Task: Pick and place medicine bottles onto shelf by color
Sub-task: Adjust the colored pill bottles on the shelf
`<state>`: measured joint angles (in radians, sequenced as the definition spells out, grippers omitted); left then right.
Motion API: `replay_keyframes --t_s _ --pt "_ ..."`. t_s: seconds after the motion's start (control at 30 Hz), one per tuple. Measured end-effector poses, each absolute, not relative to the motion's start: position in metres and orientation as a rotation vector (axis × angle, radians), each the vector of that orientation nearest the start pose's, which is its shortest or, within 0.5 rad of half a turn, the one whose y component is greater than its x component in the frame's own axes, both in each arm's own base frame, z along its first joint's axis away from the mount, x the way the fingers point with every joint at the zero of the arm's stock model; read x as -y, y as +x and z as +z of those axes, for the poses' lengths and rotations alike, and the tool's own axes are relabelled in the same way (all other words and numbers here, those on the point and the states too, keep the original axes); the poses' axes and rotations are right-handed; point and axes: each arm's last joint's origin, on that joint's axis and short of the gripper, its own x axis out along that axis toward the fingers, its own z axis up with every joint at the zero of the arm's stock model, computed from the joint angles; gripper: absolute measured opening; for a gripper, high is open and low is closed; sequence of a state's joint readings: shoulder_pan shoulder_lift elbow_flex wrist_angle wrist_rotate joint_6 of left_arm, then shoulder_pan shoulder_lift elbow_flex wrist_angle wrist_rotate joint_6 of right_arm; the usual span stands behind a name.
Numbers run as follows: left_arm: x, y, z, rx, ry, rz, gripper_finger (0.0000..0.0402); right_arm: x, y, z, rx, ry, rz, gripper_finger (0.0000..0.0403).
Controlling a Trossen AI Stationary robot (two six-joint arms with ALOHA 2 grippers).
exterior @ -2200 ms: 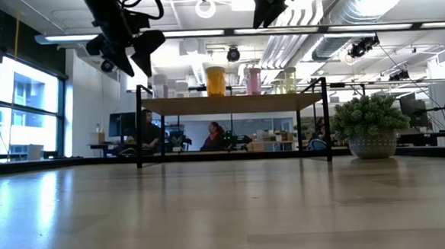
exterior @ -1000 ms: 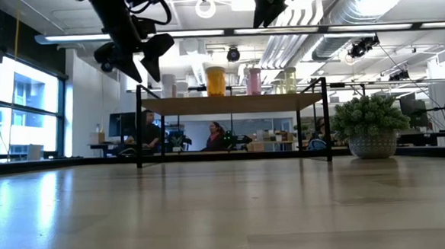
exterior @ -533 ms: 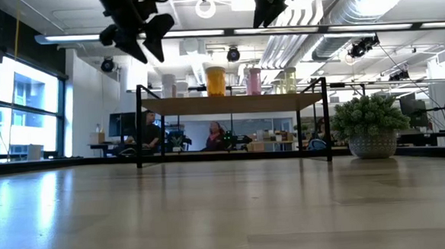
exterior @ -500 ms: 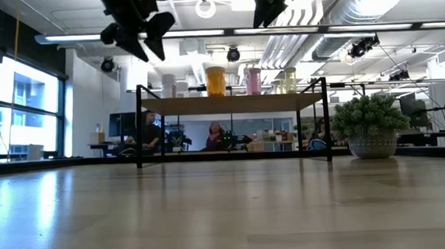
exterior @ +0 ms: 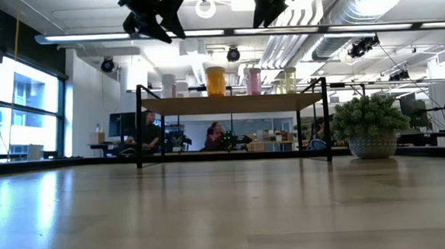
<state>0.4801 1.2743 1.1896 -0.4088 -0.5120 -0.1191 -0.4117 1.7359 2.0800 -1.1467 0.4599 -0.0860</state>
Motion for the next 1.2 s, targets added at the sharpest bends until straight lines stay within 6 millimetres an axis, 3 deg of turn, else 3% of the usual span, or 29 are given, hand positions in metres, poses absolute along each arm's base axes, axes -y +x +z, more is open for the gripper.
replay_keyframes --t_s 0.23,0.5,0.83,1.0,1.2 --pt "-0.139 0.239 0.352 -0.431 -0.122 0.946 0.0228 0.147 0.304 0.434 -0.887 -0.092 -0.785 0.0263" --pt "-0.139 0.239 0.353 -0.428 -0.099 0.938 0.0127 0.142 0.294 0.443 -0.855 -0.081 -0.798 0.0264" --pt "-0.140 0.241 0.359 -0.378 -0.075 0.932 0.0009 0.128 0.259 0.474 -0.750 -0.089 -0.842 0.0264" --pt "-0.141 0.241 0.362 -0.339 -0.108 0.942 0.0005 0.125 0.253 0.477 -0.746 -0.081 -0.846 0.0264" --pt "-0.146 0.235 0.381 -0.349 -0.189 0.981 0.0001 0.125 0.252 0.472 -0.805 -0.083 -0.837 0.0263"
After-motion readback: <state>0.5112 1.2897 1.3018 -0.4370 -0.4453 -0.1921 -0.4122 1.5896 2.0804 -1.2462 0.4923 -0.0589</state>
